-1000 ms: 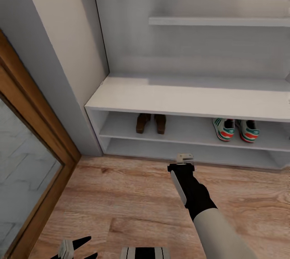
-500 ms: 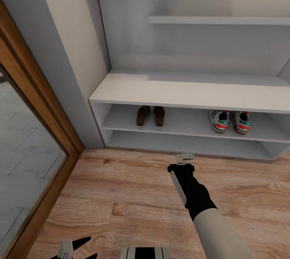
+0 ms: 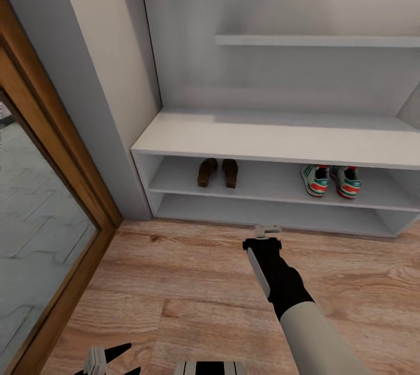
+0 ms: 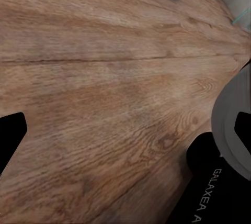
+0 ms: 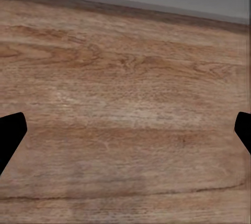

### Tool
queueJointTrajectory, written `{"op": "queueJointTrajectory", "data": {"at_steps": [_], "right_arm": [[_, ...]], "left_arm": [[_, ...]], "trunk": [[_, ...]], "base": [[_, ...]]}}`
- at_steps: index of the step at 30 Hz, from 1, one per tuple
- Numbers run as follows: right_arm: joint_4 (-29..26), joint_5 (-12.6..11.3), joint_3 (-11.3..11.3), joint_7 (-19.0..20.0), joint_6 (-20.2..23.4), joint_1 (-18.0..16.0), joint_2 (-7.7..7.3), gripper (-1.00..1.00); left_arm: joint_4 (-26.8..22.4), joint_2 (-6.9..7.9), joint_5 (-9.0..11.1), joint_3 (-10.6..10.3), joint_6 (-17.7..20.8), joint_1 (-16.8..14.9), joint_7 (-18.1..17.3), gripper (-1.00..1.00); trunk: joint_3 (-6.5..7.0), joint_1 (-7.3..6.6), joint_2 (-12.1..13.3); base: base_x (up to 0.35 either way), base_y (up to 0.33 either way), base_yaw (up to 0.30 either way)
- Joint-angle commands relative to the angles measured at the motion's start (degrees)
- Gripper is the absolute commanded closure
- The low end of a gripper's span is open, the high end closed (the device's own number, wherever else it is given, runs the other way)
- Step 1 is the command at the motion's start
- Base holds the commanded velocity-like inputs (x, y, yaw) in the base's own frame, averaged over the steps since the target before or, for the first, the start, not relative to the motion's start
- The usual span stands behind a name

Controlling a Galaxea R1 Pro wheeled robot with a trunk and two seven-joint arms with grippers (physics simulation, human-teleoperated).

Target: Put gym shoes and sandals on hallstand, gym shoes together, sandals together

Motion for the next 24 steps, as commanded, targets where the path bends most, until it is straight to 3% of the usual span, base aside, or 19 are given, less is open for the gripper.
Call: {"op": "queueJointTrajectory", "data": {"at_steps": [1,15,24], "right_arm": [[-0.02,-0.17,0.09,-0.32,0.28,-0.03,0.0,-1.0],[2.42,-0.25,0.16,0.92,-0.61,0.12,0.0,-1.0],[8.96,-0.26,0.16,2.57,-5.74,0.15,0.0,-1.0]], "left_arm": [[0.05,0.0,0.04,0.04,-0.56,-0.03,-0.11,-1.0],[0.23,0.0,-0.04,0.04,-0.52,-0.07,-0.09,-1.0],[0.2,0.72,-0.02,0.67,-0.58,-0.09,-0.09,-1.0]], "trunk": [[0.18,-0.03,0.0],[3.29,-0.39,0.19],[5.28,-0.63,0.31]], "base": [[0.0,0.0,0.0],[0.0,0.0,0.0],[0.0,0.0,0.0]]}}
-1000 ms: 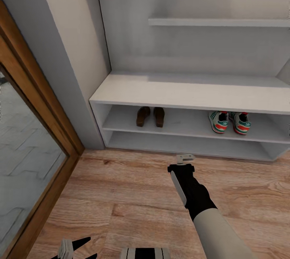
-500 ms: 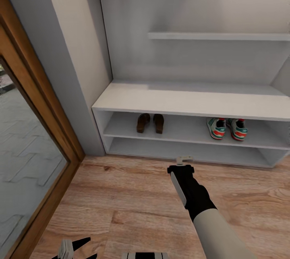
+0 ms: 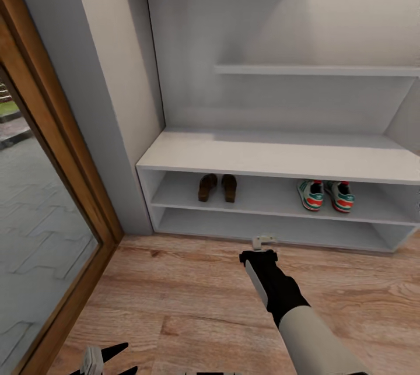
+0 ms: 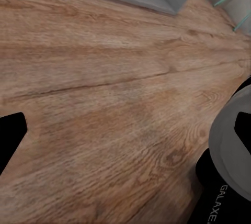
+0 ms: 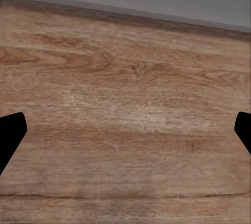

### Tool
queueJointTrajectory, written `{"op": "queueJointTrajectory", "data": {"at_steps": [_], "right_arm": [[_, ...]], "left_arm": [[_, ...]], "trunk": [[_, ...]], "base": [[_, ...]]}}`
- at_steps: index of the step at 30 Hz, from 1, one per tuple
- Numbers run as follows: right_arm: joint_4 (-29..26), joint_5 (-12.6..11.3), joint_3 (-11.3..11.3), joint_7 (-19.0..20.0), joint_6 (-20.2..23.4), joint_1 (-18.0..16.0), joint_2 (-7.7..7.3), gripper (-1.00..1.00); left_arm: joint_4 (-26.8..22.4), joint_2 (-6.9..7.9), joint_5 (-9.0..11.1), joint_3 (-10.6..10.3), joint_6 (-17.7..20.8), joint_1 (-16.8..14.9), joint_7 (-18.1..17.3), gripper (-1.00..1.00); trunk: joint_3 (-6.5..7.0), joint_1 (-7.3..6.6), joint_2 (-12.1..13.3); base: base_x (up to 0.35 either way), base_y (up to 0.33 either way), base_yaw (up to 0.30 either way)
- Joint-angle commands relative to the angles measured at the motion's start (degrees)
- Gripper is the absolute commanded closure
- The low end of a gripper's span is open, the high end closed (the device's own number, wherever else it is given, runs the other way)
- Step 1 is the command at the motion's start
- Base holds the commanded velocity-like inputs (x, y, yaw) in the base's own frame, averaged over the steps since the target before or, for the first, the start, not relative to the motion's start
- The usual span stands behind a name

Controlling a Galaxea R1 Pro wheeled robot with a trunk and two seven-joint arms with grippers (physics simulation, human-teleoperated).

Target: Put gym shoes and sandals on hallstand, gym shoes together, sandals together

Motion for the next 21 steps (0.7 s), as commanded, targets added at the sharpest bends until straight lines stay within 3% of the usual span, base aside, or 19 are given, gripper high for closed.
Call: {"op": "queueJointTrajectory", "data": {"at_steps": [1,4,14,21], "right_arm": [[0.85,-0.14,0.12,-0.2,-0.6,-0.03,0.0,-1.0],[3.53,-0.1,0.14,0.09,-3.46,-0.02,0.0,-1.0],[15.43,0.06,0.2,0.46,-15.13,-0.01,0.0,-1.0],[23.06,0.31,0.3,0.5,-23.63,0.01,0.0,-1.0]], "left_arm": [[0.04,0.05,0.01,0.27,-0.57,-0.02,-0.1,-1.0],[0.09,0.15,-0.05,1.3,-0.56,0.07,-0.07,-1.0],[0.23,0.63,-0.51,5.87,-1.09,0.37,-0.03,-1.0],[0.38,1.24,-0.6,7.55,-1.31,0.31,0.39,-1.0]], "trunk": [[0.18,-0.04,0.0],[0.85,-0.11,0.04],[2.64,-2.31,4.04],[3.9,-3.84,6.85]], "base": [[0.0,0.0,0.0],[0.0,0.0,0.0],[0.0,0.0,0.0],[0.0,0.0,0.0]]}}
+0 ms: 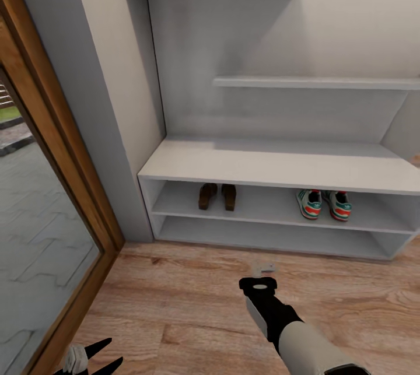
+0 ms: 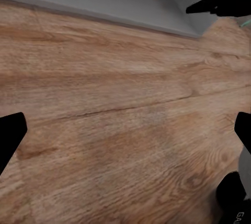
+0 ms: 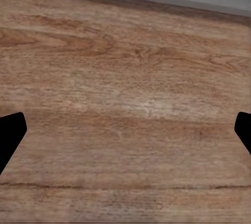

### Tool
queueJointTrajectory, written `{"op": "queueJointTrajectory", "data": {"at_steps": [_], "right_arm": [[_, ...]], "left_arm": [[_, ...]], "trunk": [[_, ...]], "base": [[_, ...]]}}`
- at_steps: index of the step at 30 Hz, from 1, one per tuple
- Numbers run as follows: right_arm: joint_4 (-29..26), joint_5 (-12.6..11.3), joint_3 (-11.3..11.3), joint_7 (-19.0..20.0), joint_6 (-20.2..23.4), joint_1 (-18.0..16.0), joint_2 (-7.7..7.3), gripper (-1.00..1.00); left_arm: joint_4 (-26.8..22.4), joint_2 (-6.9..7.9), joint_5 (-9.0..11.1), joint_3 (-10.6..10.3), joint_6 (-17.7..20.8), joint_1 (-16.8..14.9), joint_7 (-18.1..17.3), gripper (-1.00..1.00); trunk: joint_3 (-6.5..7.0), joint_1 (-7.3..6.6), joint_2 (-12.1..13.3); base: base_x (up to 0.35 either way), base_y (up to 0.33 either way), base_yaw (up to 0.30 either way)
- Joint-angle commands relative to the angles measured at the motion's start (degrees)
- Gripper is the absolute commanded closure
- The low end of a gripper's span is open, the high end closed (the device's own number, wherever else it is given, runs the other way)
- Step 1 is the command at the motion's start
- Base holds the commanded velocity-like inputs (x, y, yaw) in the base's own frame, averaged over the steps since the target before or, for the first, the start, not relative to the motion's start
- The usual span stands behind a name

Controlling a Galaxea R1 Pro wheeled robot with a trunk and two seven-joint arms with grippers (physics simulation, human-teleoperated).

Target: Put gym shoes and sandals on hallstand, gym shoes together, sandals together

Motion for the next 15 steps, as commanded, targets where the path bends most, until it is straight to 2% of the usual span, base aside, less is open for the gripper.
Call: {"op": "queueJointTrajectory", "data": {"at_steps": [1,6,7,8,15], "right_arm": [[1.65,-0.04,0.36,-0.39,-1.47,-0.04,0.0,-1.0],[7.27,0.16,0.45,-0.39,-8.15,-0.03,0.0,-1.0],[11.3,1.28,0.49,-0.39,-12.55,0.01,0.0,-1.0],[14.21,4.64,0.5,-0.39,-17.08,0.12,0.0,-1.0],[16.32,9.57,0.5,-0.39,-22.29,2.11,0.0,-1.0]], "left_arm": [[0.14,0.03,0.02,0.42,-0.51,-0.02,-0.07,-1.0],[0.34,0.07,-0.03,1.29,-0.62,0.15,0.31,-1.0],[0.37,0.07,-0.01,1.57,-0.81,0.29,1.31,-1.0],[0.5,0.09,-0.03,1.66,-1.71,0.54,4.39,-1.0],[0.99,0.08,0.01,1.64,-3.09,1.64,12.32,-1.0]], "trunk": [[0.14,-0.24,0.4],[1.03,-1.34,2.4],[1.21,-1.56,2.8],[1.39,-1.77,3.2],[2.65,-3.31,6.01]], "base": [[0.0,0.0,0.0],[0.0,0.0,0.0],[0.0,0.0,0.0],[0.0,0.0,0.0],[0.0,0.0,0.0]]}}
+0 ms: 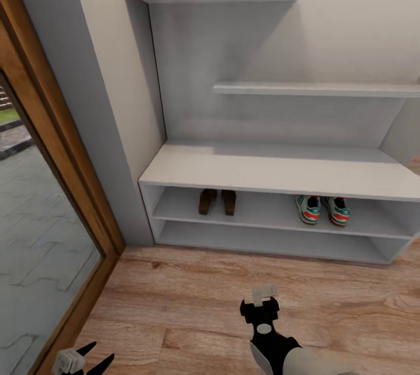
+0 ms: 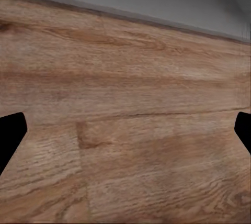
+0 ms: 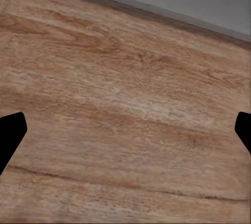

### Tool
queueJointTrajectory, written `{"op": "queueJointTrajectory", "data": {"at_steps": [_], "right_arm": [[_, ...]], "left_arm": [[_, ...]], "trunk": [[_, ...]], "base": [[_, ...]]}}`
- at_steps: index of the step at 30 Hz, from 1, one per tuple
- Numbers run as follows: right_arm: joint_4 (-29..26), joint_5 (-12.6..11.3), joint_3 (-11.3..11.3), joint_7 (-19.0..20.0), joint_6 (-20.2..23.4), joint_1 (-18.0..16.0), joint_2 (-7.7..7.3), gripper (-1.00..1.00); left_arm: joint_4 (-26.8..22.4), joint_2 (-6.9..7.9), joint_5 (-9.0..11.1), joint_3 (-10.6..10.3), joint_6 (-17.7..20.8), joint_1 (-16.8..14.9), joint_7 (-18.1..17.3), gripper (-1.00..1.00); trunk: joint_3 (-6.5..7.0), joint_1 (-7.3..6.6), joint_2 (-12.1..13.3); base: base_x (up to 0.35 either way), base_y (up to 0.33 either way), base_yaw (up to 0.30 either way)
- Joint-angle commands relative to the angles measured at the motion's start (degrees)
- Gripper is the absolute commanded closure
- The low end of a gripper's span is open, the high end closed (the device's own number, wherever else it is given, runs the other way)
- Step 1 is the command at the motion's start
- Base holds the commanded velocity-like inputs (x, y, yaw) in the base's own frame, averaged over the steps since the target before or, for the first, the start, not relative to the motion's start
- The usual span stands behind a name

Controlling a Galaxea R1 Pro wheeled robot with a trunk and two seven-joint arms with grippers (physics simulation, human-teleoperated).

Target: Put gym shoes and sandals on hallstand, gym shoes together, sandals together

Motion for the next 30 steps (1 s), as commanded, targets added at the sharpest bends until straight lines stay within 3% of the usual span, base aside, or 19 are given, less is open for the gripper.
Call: {"op": "queueJointTrajectory", "data": {"at_steps": [1,5,10,15,16,17,25,30], "right_arm": [[0.3,0.87,0.36,-0.41,-1.53,1.23,0.01,-1.0],[0.46,1.24,0.36,-0.29,-5.13,3.16,0.01,-1.0],[0.51,1.41,0.36,2.44,-9.87,4.85,-1.35,-1.0],[0.44,1.14,0.25,12.23,-12.45,5.54,-5.64,-1.0],[0.44,1.14,0.25,12.23,-12.45,5.54,-5.64,-1.0],[0.38,0.96,0.13,15.24,-12.65,5.6,-6.98,-1.0],[0.25,0.22,-0.71,28.57,-12.99,5.7,-13.22,-1.0],[0.42,-1.04,-1.91,35.3,-13.0,5.71,-14.58,-1.0]], "left_arm": [[0.54,-0.03,0.03,0.07,-0.53,0.09,1.62,-1.0],[1.28,-0.07,0.04,0.06,-0.67,0.18,3.04,-1.0],[1.66,-0.18,0.03,0.04,-0.72,0.21,3.62,-1.0],[2.79,-0.32,0.02,0.04,-1.85,0.22,3.9,-1.0],[2.79,-0.32,0.02,0.04,-1.85,0.22,3.9,-1.0],[3.24,-0.36,0.01,0.05,-2.54,0.22,3.95,-1.0],[4.33,-0.51,0.01,0.06,-4.17,0.22,4.02,-1.0],[4.46,-0.52,0.01,0.08,-4.36,0.22,4.02,-1.0]], "trunk": [[0.14,-0.24,0.4],[0.86,-1.12,2.0],[1.76,-2.21,4.01],[2.66,-3.31,6.01],[2.83,-3.53,6.41],[3.01,-3.75,6.81],[4.45,-5.51,10.02],[5.35,-6.61,12.03]], "base": [[0.0,0.0,0.0],[0.0,0.0,0.0],[0.0,0.0,0.0],[0.0,0.0,0.0],[0.0,0.0,0.0],[0.0,0.0,0.0],[0.0,0.0,0.0],[0.0,0.0,0.0]]}}
